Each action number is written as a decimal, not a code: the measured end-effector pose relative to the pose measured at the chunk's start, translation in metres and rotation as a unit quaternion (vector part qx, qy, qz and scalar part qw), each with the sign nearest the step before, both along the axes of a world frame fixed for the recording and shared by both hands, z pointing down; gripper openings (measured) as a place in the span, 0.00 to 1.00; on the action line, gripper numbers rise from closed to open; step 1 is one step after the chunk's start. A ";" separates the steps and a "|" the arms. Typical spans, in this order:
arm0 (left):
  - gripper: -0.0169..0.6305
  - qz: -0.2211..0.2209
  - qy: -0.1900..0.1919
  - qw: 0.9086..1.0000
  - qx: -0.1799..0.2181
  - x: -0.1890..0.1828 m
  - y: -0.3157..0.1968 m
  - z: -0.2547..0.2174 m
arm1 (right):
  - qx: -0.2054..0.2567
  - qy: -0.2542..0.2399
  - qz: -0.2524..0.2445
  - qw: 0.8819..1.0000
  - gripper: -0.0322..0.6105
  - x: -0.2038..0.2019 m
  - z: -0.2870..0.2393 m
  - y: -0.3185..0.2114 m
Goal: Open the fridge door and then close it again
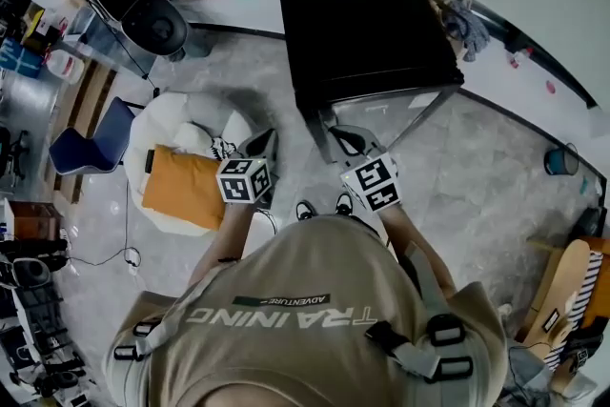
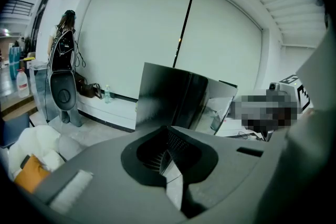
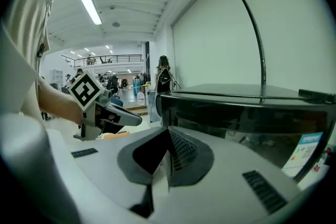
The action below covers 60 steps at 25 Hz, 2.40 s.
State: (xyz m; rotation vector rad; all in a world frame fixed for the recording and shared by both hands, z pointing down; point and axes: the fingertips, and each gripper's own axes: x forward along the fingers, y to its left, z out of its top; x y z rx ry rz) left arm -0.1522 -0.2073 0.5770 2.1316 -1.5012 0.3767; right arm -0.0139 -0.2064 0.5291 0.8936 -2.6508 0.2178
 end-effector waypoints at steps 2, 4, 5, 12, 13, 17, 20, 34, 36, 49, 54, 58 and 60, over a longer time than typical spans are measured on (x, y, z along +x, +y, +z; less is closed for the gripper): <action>0.03 -0.002 -0.006 1.000 0.012 -0.004 -0.006 -0.011 | 0.011 -0.002 -0.002 1.000 0.04 -0.003 -0.008 -0.001; 0.03 -0.003 -0.011 1.000 0.024 -0.006 -0.010 -0.023 | 0.020 -0.005 -0.004 1.000 0.04 -0.005 -0.018 0.000; 0.03 -0.002 -0.013 0.999 0.030 -0.007 -0.012 -0.029 | 0.025 -0.006 -0.005 1.000 0.04 -0.006 -0.023 0.000; 0.03 0.022 -0.034 0.996 0.083 -0.005 -0.022 -0.076 | 0.073 -0.017 -0.011 0.997 0.04 -0.016 -0.062 -0.010; 0.03 0.026 -0.042 0.995 0.091 -0.006 -0.023 -0.083 | 0.080 -0.019 -0.011 0.997 0.04 -0.016 -0.067 -0.013; 0.03 0.038 -0.063 0.990 0.124 -0.011 -0.026 -0.111 | 0.108 -0.027 -0.005 0.994 0.04 -0.019 -0.090 -0.020; 0.03 0.043 -0.071 0.985 0.151 -0.013 -0.025 -0.136 | 0.125 -0.035 0.003 0.992 0.04 -0.017 -0.104 -0.022; 0.03 0.021 -0.080 0.977 0.198 -0.020 -0.023 -0.162 | 0.119 -0.085 0.055 0.988 0.04 0.003 -0.125 -0.034; 0.03 0.024 -0.083 0.977 0.194 -0.018 -0.019 -0.155 | 0.114 -0.084 0.061 0.988 0.04 0.006 -0.120 -0.032; 0.03 0.028 -0.068 0.981 0.178 -0.022 -0.013 -0.131 | 0.120 -0.081 0.070 0.987 0.04 -0.002 -0.108 -0.027; 0.03 0.031 -0.072 0.980 0.184 -0.023 -0.013 -0.137 | 0.131 -0.074 0.058 0.987 0.04 -0.012 -0.111 -0.020; 0.03 0.033 -0.050 0.982 0.177 -0.023 -0.015 -0.134 | 0.136 -0.073 0.060 0.986 0.04 -0.012 -0.110 -0.022; 0.03 0.030 -0.017 0.985 0.167 -0.025 -0.014 -0.130 | 0.137 -0.067 0.064 0.986 0.04 -0.010 -0.105 -0.025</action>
